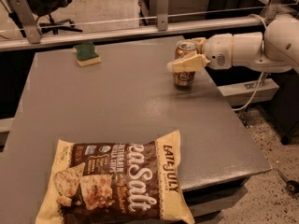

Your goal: Move orange can near brown chip bag

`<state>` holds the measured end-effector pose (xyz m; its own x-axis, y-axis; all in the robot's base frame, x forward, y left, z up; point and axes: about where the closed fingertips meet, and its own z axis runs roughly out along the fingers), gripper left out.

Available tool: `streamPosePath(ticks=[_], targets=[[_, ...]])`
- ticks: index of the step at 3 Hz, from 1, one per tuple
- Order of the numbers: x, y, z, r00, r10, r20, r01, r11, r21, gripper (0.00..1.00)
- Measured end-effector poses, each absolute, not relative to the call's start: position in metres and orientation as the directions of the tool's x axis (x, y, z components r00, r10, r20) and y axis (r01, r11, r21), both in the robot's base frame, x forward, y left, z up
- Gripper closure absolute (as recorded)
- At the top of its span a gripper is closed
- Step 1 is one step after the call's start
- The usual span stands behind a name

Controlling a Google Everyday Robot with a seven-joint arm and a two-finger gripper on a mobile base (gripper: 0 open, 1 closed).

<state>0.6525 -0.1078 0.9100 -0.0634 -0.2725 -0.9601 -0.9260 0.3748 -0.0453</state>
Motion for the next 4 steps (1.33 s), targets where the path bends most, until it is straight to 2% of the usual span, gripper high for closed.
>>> streamPosePath(ticks=[1,2,3,4], targets=[[0.619,-0.099,0.944,-0.038,-0.220,-0.975,-0.957,0.288,-0.028,0.88],[0.619,-0.095,0.941,-0.040,-0.222,-0.974,-0.960,0.279,-0.024,1.00],[0.607,-0.077,0.934,-0.050,-0.196,-0.979,-0.973,0.229,0.004,1.00],[0.579,-0.035,0.924,-0.070,-0.132,-0.989,-0.988,0.147,0.051,1.00]])
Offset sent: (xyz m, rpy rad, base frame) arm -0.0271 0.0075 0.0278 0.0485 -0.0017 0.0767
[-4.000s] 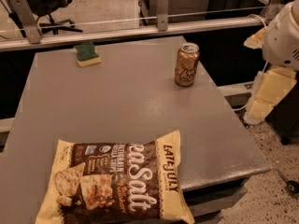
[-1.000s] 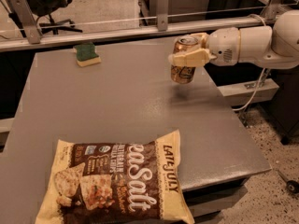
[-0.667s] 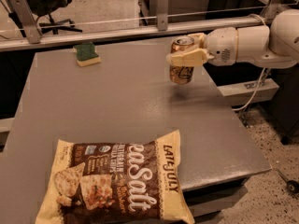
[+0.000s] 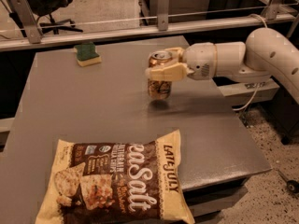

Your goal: Move orange can near brown chip bag

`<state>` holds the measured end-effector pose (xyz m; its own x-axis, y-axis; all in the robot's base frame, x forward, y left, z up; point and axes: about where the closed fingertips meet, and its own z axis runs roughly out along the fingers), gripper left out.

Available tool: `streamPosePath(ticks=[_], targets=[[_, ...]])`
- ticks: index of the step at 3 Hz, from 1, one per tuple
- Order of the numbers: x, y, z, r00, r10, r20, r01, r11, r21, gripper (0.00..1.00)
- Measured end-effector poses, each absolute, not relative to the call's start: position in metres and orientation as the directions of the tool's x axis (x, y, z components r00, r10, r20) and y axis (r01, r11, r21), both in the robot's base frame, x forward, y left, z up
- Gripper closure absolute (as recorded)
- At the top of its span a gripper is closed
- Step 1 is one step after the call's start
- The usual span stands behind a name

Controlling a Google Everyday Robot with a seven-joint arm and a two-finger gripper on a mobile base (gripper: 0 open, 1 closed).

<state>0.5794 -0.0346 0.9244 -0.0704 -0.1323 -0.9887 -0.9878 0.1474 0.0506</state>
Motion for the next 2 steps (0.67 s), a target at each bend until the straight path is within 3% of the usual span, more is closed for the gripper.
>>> streamPosePath(ticks=[2], targets=[[0.517,0.044,0.904,-0.132,-0.087,-0.987,-0.989,-0.050,0.136,1.00]])
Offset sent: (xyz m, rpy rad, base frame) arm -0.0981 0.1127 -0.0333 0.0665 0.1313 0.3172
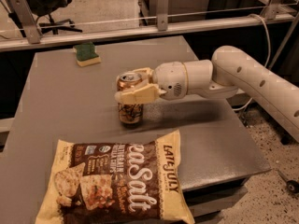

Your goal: Move orange can near brown chip bag

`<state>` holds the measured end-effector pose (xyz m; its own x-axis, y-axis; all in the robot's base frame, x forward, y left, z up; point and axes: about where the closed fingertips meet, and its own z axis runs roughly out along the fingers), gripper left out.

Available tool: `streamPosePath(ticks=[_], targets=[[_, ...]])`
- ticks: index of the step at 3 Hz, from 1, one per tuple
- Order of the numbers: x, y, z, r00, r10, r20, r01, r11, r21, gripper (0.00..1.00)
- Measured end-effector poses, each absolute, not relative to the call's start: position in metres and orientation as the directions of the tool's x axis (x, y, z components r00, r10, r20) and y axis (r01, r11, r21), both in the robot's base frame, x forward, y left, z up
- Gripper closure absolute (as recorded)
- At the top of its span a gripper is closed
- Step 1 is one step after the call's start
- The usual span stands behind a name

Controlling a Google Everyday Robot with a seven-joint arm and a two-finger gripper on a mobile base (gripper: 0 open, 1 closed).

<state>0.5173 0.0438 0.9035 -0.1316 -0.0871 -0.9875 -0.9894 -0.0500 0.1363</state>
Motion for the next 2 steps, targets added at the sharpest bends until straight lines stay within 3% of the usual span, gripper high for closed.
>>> streamPosePath(ticks=[2], targets=[[0.473,0.089,0.906,-0.105,-0.124,-0.987,-0.958,-0.253,0.134,0.59]])
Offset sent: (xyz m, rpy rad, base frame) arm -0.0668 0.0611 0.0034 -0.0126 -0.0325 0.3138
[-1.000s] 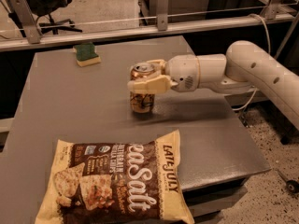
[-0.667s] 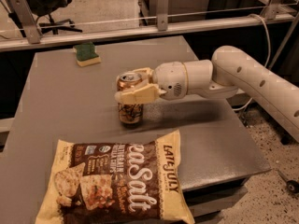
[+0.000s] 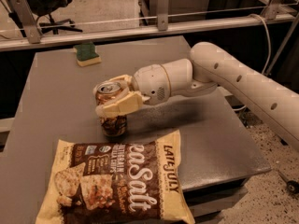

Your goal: Move orange can near brown chip bag

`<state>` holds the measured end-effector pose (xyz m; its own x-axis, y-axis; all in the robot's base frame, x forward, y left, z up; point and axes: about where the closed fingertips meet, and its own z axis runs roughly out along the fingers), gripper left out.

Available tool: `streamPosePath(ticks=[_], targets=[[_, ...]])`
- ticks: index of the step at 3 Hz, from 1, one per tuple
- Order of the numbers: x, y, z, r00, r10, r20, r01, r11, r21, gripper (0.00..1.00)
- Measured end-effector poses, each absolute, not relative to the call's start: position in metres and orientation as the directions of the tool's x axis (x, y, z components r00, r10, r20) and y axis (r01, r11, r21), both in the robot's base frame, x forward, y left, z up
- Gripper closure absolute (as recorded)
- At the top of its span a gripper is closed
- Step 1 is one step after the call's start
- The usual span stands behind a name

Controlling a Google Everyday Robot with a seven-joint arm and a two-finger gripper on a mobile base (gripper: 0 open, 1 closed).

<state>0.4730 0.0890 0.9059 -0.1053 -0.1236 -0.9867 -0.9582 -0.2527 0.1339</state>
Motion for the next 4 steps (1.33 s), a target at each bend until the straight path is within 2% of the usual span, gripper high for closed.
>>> streamPosePath(ticks=[1,2,3,4], targets=[[0.458,0.099,0.906,-0.063,-0.118,-0.991,-0.942,-0.320,0.098,0.35],[0.445,0.101,0.903,-0.027,-0.109,-0.994,-0.929,-0.364,0.065,0.04],[0.440,0.098,0.902,-0.014,-0.107,-0.994,-0.927,-0.371,0.052,0.00],[0.449,0.075,0.919,0.049,-0.161,-0.986,-0.942,-0.334,0.007,0.00]])
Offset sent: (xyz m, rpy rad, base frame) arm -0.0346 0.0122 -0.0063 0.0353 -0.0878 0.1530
